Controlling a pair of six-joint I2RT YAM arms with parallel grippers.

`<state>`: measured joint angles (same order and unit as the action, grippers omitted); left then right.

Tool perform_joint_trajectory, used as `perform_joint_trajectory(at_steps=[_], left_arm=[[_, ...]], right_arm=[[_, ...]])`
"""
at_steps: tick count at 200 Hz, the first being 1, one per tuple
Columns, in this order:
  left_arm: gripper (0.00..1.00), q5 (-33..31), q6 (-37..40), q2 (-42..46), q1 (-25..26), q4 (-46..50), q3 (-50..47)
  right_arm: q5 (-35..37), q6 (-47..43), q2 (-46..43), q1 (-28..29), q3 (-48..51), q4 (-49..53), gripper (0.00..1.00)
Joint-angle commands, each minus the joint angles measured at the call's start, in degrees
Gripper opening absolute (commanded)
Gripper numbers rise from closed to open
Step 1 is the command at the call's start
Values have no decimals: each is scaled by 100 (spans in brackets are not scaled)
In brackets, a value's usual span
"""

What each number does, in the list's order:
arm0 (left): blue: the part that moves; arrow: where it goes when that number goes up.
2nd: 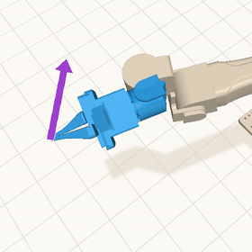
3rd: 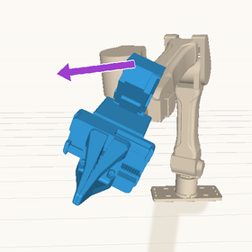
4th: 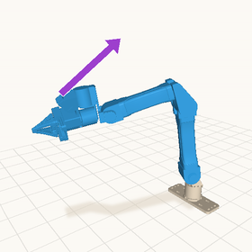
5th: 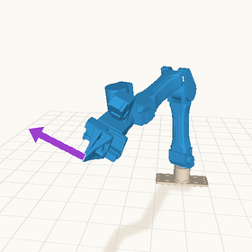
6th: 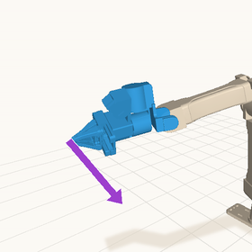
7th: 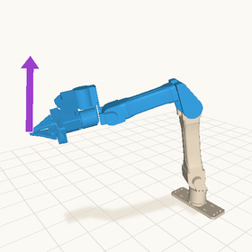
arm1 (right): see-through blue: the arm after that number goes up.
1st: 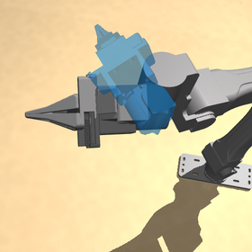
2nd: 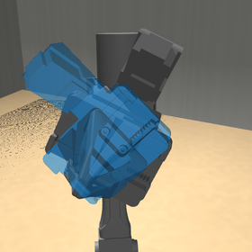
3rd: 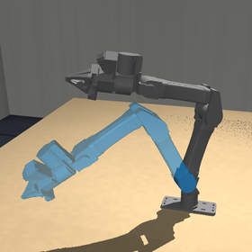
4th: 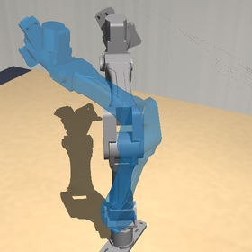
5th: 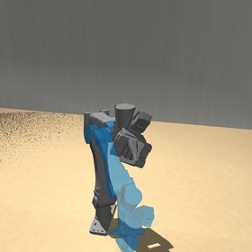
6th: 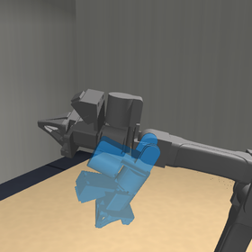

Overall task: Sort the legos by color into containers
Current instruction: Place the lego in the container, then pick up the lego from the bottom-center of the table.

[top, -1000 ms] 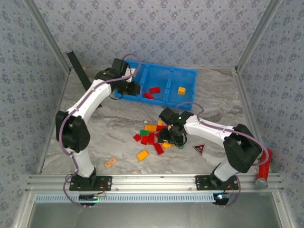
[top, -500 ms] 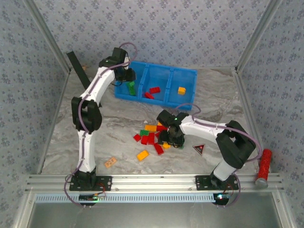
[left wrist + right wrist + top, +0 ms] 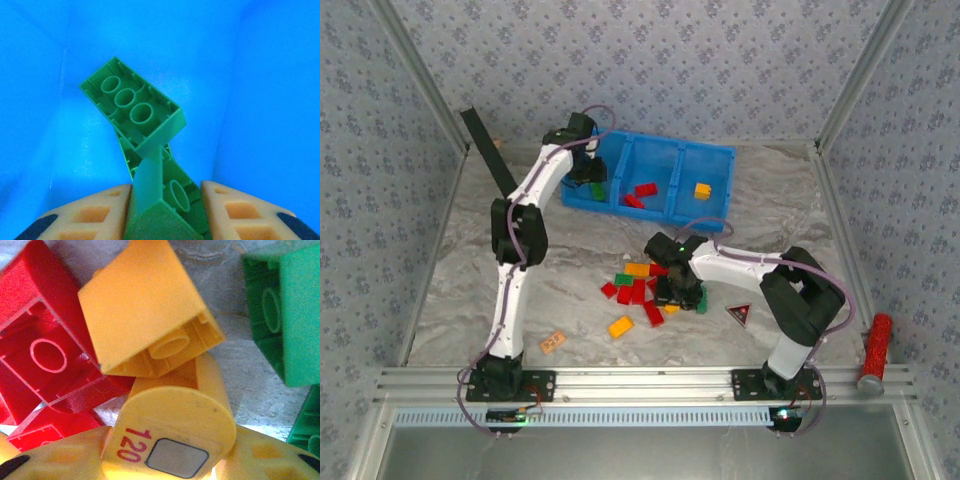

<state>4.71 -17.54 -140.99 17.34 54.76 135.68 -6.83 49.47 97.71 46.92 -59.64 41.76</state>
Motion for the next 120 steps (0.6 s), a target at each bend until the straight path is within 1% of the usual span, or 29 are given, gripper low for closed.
perform_joint_trajectory(at_steps=[1,52,72,120], left_arm=[[36,-161,64,-163,-47,303,246],[45,-155,56,-219,-73,370,243],[46,74,34,-130,-73,351,294],[51,499,31,336,-64,434,538]], right_arm=[[137,-61,5,39,-18,209,47],[-104,-326,-270,134,2,262,37],[-68,-448,-404,129,-188,408,35],[40,-780,-694,132,-765,899,34]])
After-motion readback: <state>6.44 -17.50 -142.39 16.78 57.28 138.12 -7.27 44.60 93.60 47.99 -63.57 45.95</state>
